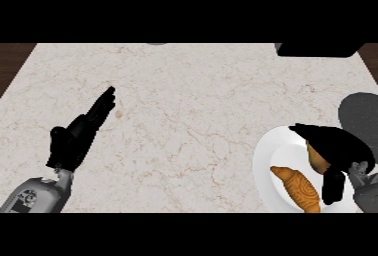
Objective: Pick the croissant from the plate and place it in the pan
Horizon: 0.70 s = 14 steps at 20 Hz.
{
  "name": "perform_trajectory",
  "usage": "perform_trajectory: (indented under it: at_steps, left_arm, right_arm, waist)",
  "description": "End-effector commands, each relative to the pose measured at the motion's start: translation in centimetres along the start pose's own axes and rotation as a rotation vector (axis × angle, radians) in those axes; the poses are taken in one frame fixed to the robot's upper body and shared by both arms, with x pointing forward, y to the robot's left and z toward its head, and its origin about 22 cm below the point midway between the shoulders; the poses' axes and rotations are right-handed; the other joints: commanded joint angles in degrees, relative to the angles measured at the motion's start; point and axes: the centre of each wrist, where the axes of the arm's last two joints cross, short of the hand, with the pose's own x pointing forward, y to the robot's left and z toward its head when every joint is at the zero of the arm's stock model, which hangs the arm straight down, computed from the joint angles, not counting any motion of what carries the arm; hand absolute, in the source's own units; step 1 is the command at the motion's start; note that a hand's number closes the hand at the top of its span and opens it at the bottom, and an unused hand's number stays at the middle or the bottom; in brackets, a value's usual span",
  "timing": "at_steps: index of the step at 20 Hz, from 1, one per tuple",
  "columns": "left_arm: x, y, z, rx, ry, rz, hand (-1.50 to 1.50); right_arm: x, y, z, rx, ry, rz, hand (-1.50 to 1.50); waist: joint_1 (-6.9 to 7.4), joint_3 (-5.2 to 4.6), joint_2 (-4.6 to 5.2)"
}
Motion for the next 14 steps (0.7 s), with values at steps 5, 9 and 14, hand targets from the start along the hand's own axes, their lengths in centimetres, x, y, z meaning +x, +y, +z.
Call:
perform_trajectory:
  at_steps: [5, 9, 14]
  left_arm:
    - [-0.4, 0.7, -0.6, 0.013, 0.003, 0.012, 0.00]
    - [-1.0, -0.6, 1.0, 0.023, 0.018, 0.008, 0.00]
    - [0.5, 0.9, 0.3, 0.017, 0.008, 0.020, 0.00]
  right_arm:
    - [7.2, -0.1, -0.2, 0.213, 0.083, 0.136, -1.50]
    - [7.4, -0.3, 0.7, 0.196, 0.121, 0.142, -1.50]
    - [8.3, 1.6, -0.1, 0.177, 0.170, 0.186, -1.50]
  waist:
    - [-1.05, 0.12, -0.04]
    - [-1.00, 0.16, -0.15]
    - [-0.91, 0.19, -0.10]
